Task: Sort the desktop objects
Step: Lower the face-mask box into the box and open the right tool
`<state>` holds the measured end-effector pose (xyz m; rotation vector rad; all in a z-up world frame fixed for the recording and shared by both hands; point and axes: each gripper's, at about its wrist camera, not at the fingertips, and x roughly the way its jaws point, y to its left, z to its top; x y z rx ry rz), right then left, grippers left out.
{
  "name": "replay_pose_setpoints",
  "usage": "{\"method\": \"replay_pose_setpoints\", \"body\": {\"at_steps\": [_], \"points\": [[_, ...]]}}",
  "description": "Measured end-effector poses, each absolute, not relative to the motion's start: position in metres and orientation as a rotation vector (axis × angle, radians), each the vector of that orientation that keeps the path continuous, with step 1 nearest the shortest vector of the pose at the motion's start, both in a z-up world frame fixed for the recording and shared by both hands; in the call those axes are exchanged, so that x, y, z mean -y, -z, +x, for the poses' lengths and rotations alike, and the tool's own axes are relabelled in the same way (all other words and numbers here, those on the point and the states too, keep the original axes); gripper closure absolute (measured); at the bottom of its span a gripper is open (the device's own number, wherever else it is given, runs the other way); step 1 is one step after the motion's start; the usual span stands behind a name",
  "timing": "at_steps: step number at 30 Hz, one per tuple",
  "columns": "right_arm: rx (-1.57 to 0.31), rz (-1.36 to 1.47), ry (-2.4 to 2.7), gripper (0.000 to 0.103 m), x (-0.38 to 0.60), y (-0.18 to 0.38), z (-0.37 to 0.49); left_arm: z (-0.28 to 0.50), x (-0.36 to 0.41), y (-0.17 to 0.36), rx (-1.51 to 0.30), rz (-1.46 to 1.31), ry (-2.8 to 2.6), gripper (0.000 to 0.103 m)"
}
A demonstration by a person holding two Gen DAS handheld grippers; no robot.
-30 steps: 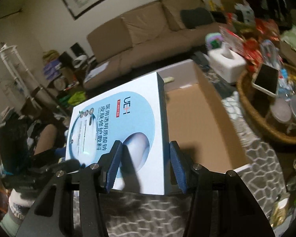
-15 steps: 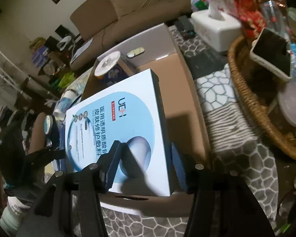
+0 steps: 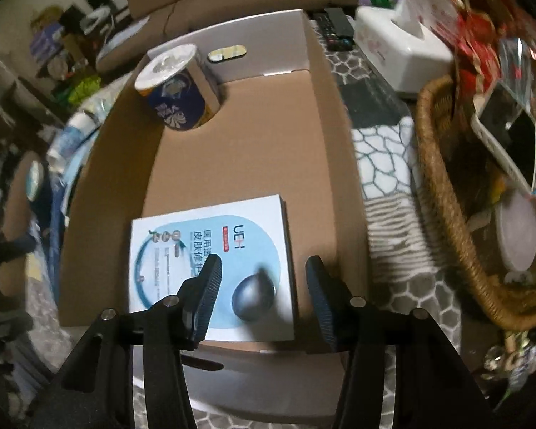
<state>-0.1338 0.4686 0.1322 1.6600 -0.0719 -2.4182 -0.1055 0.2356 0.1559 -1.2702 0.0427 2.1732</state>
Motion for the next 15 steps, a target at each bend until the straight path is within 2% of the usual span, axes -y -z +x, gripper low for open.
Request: {"method": "replay_pose_setpoints", "body": {"at_steps": [2, 4, 8, 12, 15], "points": [[0.001, 1.7, 2.405, 0.051, -0.452, -0.129, -0.14, -0.106, -0.231, -0.154, -0.019, -1.271, -2.169, 0.02], [-0.069, 1.756, 2.39, 0.044, -0.436, -0.122, -0.148, -0.104, -0.226, -0.15, -0.001, -1.274, -2.157, 0.02], [-0.119, 1.89, 2.362, 0.036, -0.422, -0.102, -0.161, -0.099, -0.22, -0.142, 0.034, -1.278, -2.126, 0.02], [-0.003, 2.008, 2.343, 0.017, -0.431, -0.083, -0.169, -0.094, -0.213, -0.139, 0.06, -1.263, -2.098, 0.02], [0.174, 2.075, 2.317, 0.017, -0.446, -0.069, -0.174, -0.093, -0.205, -0.138, 0.099, -1.254, -2.085, 0.02]]}}
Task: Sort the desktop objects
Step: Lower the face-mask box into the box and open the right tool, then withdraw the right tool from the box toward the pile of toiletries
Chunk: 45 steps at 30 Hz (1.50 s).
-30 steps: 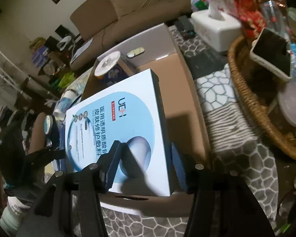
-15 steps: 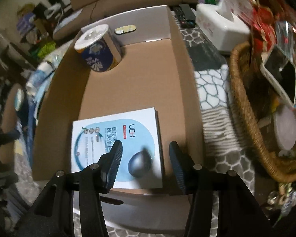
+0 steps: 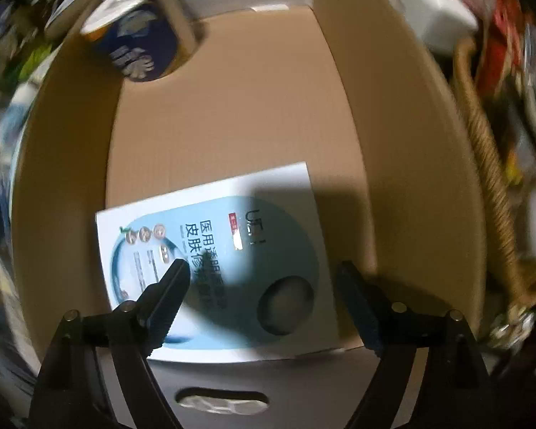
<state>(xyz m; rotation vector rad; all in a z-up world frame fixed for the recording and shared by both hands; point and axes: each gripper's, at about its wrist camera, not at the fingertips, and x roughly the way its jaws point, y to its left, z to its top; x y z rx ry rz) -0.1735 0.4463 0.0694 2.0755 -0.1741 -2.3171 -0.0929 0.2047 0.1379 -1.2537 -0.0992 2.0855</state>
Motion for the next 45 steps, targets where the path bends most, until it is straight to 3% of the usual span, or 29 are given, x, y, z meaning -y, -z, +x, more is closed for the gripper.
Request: {"method": "replay_pose_setpoints", "body": {"at_steps": [9, 14, 17, 22, 26, 31, 40, 45], "points": [[0.196, 2.163, 2.165, 0.015, -0.446, -0.049, -0.174, -0.098, -0.174, -0.132, 0.181, -1.252, -2.088, 0.019], [-0.01, 2.18, 2.129, 0.017, -0.435, -0.047, -0.169, -0.098, -0.161, -0.13, 0.202, -1.257, -2.098, 0.019], [-0.251, 2.168, 2.201, 0.017, -0.427, -0.057, -0.171, -0.094, -0.155, -0.132, 0.203, -1.253, -2.101, 0.019], [-0.079, 1.927, 2.357, 0.016, -0.417, -0.091, -0.198, -0.095, -0.148, -0.136, 0.205, -1.248, -2.116, 0.019], [0.03, 1.957, 2.331, 0.017, -0.405, -0.072, -0.226, -0.096, -0.143, -0.139, 0.183, -1.243, -2.143, 0.019], [-0.006, 2.066, 2.261, 0.016, -0.396, -0.04, -0.235, -0.097, -0.131, -0.137, 0.178, -1.248, -2.167, 0.018], [-0.138, 2.087, 2.208, 0.016, -0.398, -0.034, -0.217, -0.09, -0.095, -0.125, 0.21, -1.281, -2.208, 0.018], [-0.083, 1.926, 2.364, 0.016, -0.401, -0.067, -0.2, -0.071, -0.062, -0.126, 0.183, -1.29, -2.265, 0.017]]}}
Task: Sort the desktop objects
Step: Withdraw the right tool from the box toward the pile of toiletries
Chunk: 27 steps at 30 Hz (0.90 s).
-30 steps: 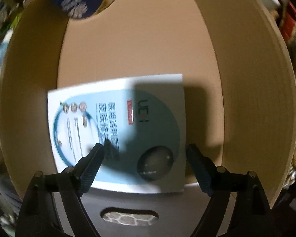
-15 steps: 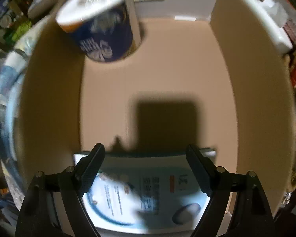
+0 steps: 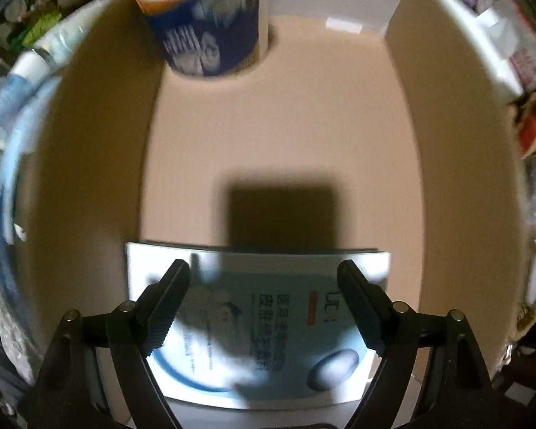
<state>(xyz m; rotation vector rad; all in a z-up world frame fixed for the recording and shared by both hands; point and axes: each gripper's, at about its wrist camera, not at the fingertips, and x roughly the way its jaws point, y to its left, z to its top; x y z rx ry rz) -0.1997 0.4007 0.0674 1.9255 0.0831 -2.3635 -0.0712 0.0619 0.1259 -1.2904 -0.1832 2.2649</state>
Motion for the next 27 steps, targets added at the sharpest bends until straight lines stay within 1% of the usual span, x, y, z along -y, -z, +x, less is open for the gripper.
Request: {"method": "replay_pose_setpoints", "body": {"at_steps": [1, 3, 6, 7, 9, 10, 12, 15, 17, 20, 22, 23, 24, 27], "points": [[-0.014, 1.856, 2.39, 0.016, -0.401, -0.08, -0.192, -0.067, -0.053, -0.126, 0.176, -1.286, -2.282, 0.013], [0.083, 1.739, 2.42, 0.016, -0.4, -0.101, -0.178, -0.06, -0.035, -0.126, 0.174, -1.284, -2.317, 0.01], [0.141, 1.569, 2.454, 0.016, -0.381, -0.129, -0.145, -0.052, -0.009, -0.121, 0.191, -1.3, -2.356, 0.008], [0.161, 1.534, 2.449, 0.016, -0.36, -0.143, -0.132, -0.05, 0.0, -0.118, 0.207, -1.307, -2.367, 0.007], [0.203, 1.471, 2.434, 0.016, -0.341, -0.156, -0.129, -0.046, 0.014, -0.115, 0.239, -1.308, -2.383, 0.005], [0.218, 1.445, 2.425, 0.016, -0.327, -0.161, -0.125, -0.044, 0.019, -0.114, 0.251, -1.306, -2.389, 0.003], [0.236, 1.415, 2.405, 0.016, -0.302, -0.174, -0.123, -0.042, 0.027, -0.114, 0.268, -1.302, -2.394, 0.002], [0.261, 1.406, 2.388, 0.016, -0.264, -0.178, -0.132, -0.041, 0.034, -0.116, 0.269, -1.284, -2.399, 0.002], [0.323, 1.416, 2.372, 0.016, -0.249, -0.17, -0.14, -0.045, 0.035, -0.12, 0.268, -1.262, -2.398, 0.002], [0.464, 1.435, 2.348, 0.017, -0.238, -0.156, -0.157, -0.052, 0.034, -0.128, 0.253, -1.225, -2.4, 0.002], [0.517, 1.457, 2.345, 0.021, -0.234, -0.147, -0.169, -0.059, 0.032, -0.133, 0.231, -1.204, -2.399, 0.002], [0.516, 1.481, 2.362, 0.025, -0.23, -0.142, -0.175, -0.062, 0.031, -0.133, 0.222, -1.196, -2.396, 0.002], [0.515, 1.497, 2.373, 0.027, -0.228, -0.139, -0.18, -0.066, 0.028, -0.134, 0.212, -1.189, -2.394, 0.002], [0.534, 1.548, 2.388, 0.03, -0.221, -0.125, -0.196, -0.076, 0.018, -0.134, 0.162, -1.171, -2.389, 0.002]]}}
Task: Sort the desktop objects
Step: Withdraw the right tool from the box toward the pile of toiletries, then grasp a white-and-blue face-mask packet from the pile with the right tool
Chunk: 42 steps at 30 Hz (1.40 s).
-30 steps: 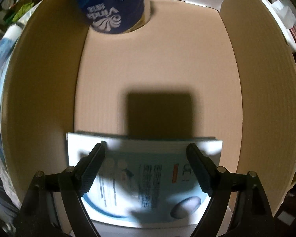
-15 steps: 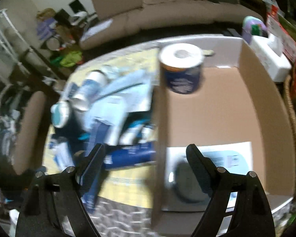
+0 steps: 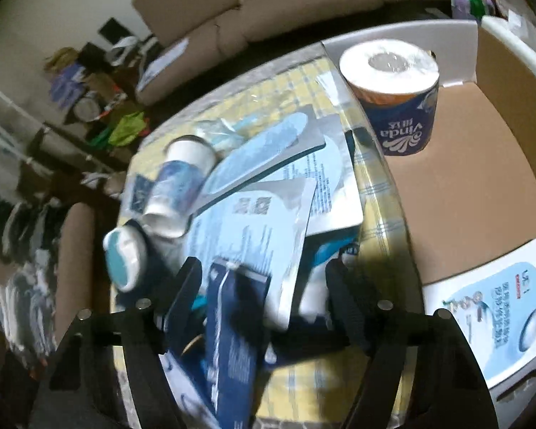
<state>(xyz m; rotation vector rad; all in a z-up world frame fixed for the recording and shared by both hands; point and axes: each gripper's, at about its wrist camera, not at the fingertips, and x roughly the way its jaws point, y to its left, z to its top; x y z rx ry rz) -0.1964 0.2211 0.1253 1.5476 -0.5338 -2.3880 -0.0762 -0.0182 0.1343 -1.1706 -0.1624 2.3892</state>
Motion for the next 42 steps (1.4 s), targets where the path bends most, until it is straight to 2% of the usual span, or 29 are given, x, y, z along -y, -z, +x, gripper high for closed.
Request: {"method": "replay_pose_setpoints", "body": {"at_steps": [3, 6, 9, 11, 14, 24, 28, 32, 33, 34, 35, 42], "points": [[0.54, 1.563, 2.386, 0.03, -0.215, -0.116, -0.208, -0.086, 0.007, -0.132, 0.119, -1.154, -2.378, 0.002], [0.585, 1.571, 2.349, 0.045, -0.21, -0.108, -0.214, -0.097, -0.004, -0.13, 0.078, -1.132, -2.364, 0.002], [0.596, 1.549, 2.339, 0.054, -0.212, -0.109, -0.214, -0.11, -0.019, -0.132, -0.006, -1.087, -2.359, 0.002], [0.65, 1.516, 2.298, 0.057, -0.219, -0.113, -0.212, -0.12, -0.027, -0.135, -0.059, -1.06, -2.369, 0.002], [0.714, 1.473, 2.236, 0.058, -0.224, -0.12, -0.208, -0.137, -0.038, -0.138, -0.096, -1.044, -2.368, 0.002], [0.834, 1.328, 2.019, 0.057, -0.198, -0.153, -0.2, -0.171, -0.056, -0.135, -0.04, -1.06, -2.361, 0.003], [0.941, 1.287, 1.903, 0.057, -0.187, -0.152, -0.202, -0.18, -0.047, -0.13, 0.055, -1.096, -2.368, 0.019], [1.005, 1.251, 1.822, 0.057, -0.179, -0.151, -0.203, -0.185, -0.035, -0.13, 0.113, -1.126, -2.371, 0.024], [1.013, 1.245, 1.807, 0.057, -0.178, -0.151, -0.204, -0.186, -0.03, -0.13, 0.134, -1.136, -2.369, 0.03], [1.028, 1.248, 1.779, 0.057, -0.175, -0.15, -0.204, -0.186, -0.022, -0.13, 0.178, -1.147, -2.36, 0.044], [1.036, 1.254, 1.762, 0.057, -0.174, -0.147, -0.203, -0.185, -0.014, -0.13, 0.221, -1.149, -2.351, 0.048], [0.959, 1.268, 1.792, 0.054, -0.165, -0.145, -0.197, -0.172, 0.043, -0.128, 0.32, -1.168, -2.422, 0.048]]}}
